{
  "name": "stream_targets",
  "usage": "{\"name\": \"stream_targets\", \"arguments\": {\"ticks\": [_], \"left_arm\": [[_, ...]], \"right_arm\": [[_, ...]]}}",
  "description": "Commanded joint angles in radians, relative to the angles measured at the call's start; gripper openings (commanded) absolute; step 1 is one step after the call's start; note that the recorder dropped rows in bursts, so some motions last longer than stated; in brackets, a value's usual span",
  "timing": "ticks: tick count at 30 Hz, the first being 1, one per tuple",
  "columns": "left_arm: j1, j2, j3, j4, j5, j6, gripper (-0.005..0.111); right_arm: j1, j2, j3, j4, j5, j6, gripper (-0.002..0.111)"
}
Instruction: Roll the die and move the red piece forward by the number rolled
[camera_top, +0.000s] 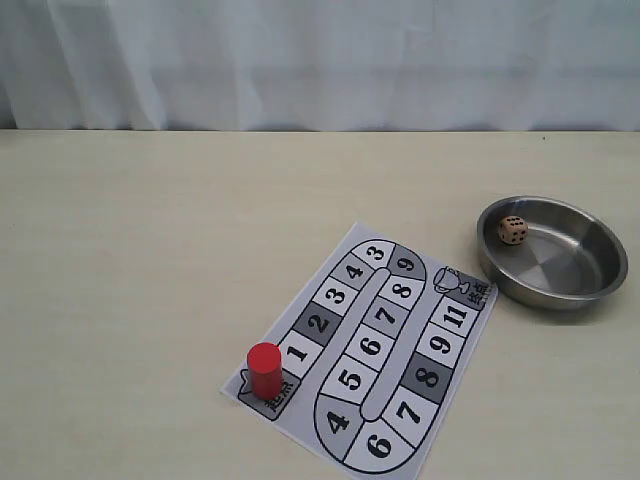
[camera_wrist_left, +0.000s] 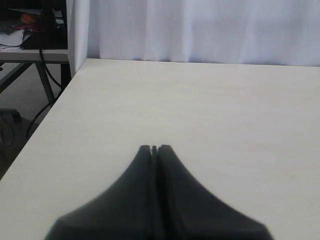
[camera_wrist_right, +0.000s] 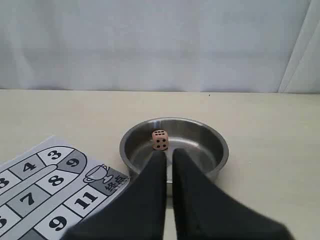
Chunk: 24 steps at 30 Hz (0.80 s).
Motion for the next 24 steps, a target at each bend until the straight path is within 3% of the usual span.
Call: {"name": "stream_targets", "arguments": {"ticks": [1,13,24], "left_arm": [[-0.008,-0.001,-0.006,0.003,-0.013,0.0,0.0],[-0.008,-0.001,-0.006,0.003,-0.013,0.0,0.0],[-0.008,-0.001,-0.006,0.003,-0.013,0.0,0.0]], "right_arm": [[0.003,-0.005,0.002,0.0,0.0,-0.005,0.004],[0.003,-0.005,0.002,0.0,-0.047,-0.005,0.004],[0.003,-0.005,0.002,0.0,-0.367,-0.005,0.004]]}}
